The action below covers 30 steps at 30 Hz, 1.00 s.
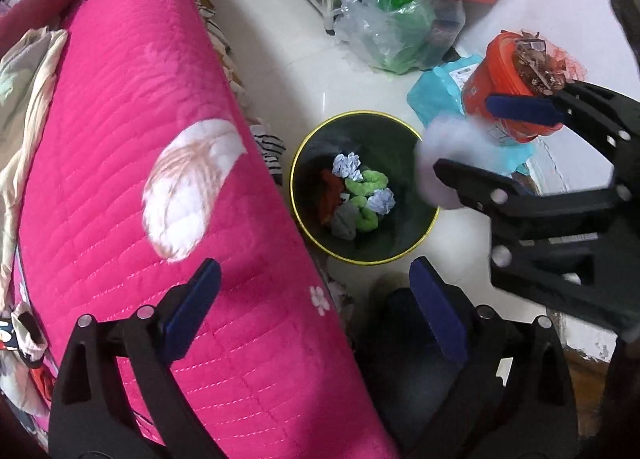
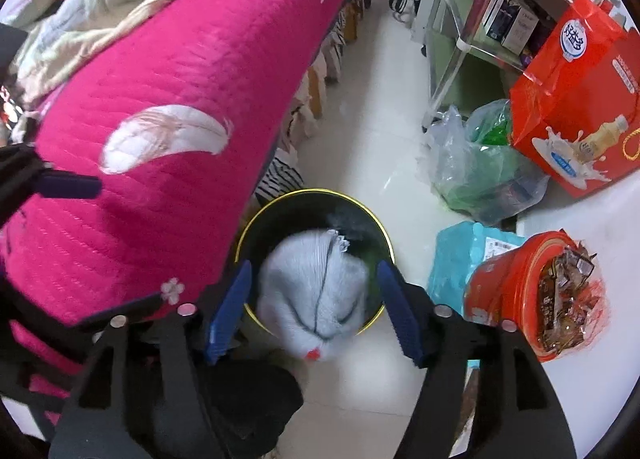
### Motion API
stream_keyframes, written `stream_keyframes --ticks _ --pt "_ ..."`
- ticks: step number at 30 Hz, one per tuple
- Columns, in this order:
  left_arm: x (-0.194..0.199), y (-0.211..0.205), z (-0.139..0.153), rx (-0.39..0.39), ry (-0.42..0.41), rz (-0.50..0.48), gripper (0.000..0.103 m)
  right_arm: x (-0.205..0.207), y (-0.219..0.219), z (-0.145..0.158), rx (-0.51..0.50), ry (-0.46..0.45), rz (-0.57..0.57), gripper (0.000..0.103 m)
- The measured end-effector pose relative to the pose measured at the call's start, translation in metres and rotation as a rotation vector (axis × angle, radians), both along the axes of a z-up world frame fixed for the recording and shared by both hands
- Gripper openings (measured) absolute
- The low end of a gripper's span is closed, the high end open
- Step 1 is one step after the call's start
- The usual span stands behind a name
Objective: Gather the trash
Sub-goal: 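Carry both grey socks over the bin and open both tools to drop them, then return both tools to the bed toward the red sock and white banded sock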
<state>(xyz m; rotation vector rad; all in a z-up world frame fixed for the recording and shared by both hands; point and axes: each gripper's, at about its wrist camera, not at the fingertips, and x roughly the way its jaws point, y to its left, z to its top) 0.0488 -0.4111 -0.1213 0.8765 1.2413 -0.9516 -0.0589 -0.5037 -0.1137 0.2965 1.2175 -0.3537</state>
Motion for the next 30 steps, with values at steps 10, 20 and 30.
stream_keyframes --ticks 10,20,30 --pt "0.009 0.025 0.013 -0.032 0.003 0.06 0.093 0.01 0.017 0.0 0.002 0.029 0.019 0.072" --pt "0.026 0.071 0.039 -0.058 -0.045 0.167 0.093 0.036 0.054 0.028 -0.018 0.012 0.102 0.075" --pt "0.054 0.13 0.055 -0.063 -0.055 0.325 0.093 0.081 0.105 0.042 -0.021 -0.005 0.242 0.076"
